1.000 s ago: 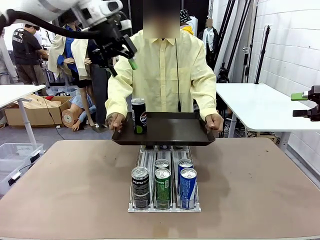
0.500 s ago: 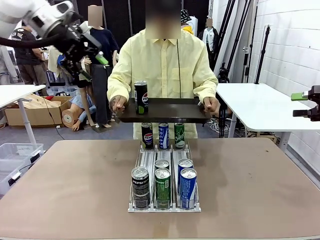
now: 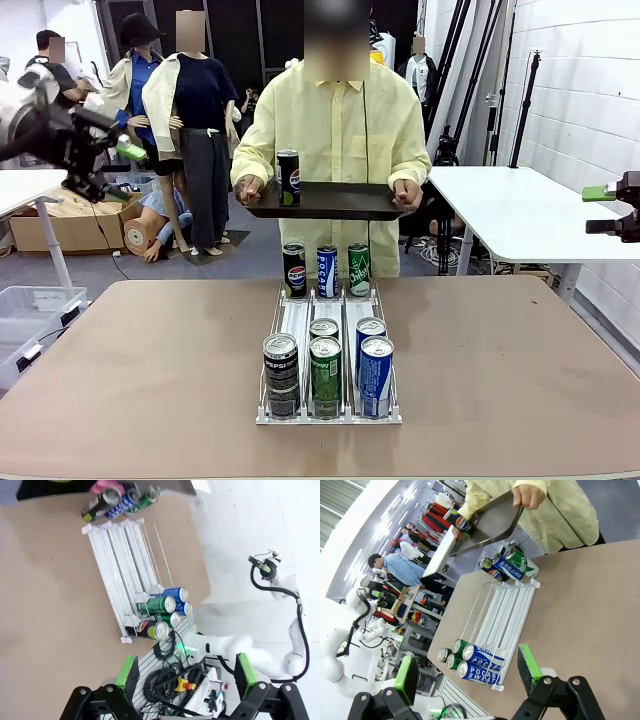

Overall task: Retrieve and hand over the desired beverage to the person.
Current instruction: Pick up another can of the same type that the person held from the Automatic Can Dispenser.

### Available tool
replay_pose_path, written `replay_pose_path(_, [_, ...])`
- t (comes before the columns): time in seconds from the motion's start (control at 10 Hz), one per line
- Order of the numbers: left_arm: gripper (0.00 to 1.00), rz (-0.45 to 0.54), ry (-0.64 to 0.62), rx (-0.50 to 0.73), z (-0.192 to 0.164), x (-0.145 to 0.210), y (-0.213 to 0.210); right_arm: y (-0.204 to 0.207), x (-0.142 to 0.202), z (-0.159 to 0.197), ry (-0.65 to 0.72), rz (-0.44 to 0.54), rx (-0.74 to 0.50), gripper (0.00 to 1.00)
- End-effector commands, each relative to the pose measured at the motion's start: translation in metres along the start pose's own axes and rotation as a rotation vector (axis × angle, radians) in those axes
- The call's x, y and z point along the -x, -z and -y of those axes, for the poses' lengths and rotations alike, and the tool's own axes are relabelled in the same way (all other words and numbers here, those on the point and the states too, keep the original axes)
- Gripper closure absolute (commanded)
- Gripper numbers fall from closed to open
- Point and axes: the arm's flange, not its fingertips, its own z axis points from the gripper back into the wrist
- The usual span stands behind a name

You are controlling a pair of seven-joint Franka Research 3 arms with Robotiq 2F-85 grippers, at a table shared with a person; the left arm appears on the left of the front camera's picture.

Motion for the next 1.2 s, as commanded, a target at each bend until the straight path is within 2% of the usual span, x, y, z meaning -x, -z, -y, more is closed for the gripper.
replay_pose_path(0.0, [0.0,-0.006,-0.01,0.097,-0.028,0.008,0.003,0.001,-0.002,-0.001,0.001,0.006,-0.015,0.0])
replay_pose_path(0.4, [0.0,0.092,-0.03,0.188,-0.091,0.042,0.005,0.001,-0.002,-0.001,0.001,0.006,-0.015,0.0])
replay_pose_path(1.1, [0.0,0.074,-0.059,0.179,-0.103,0.043,0.006,0.001,-0.002,-0.001,0.001,0.006,-0.015,0.0])
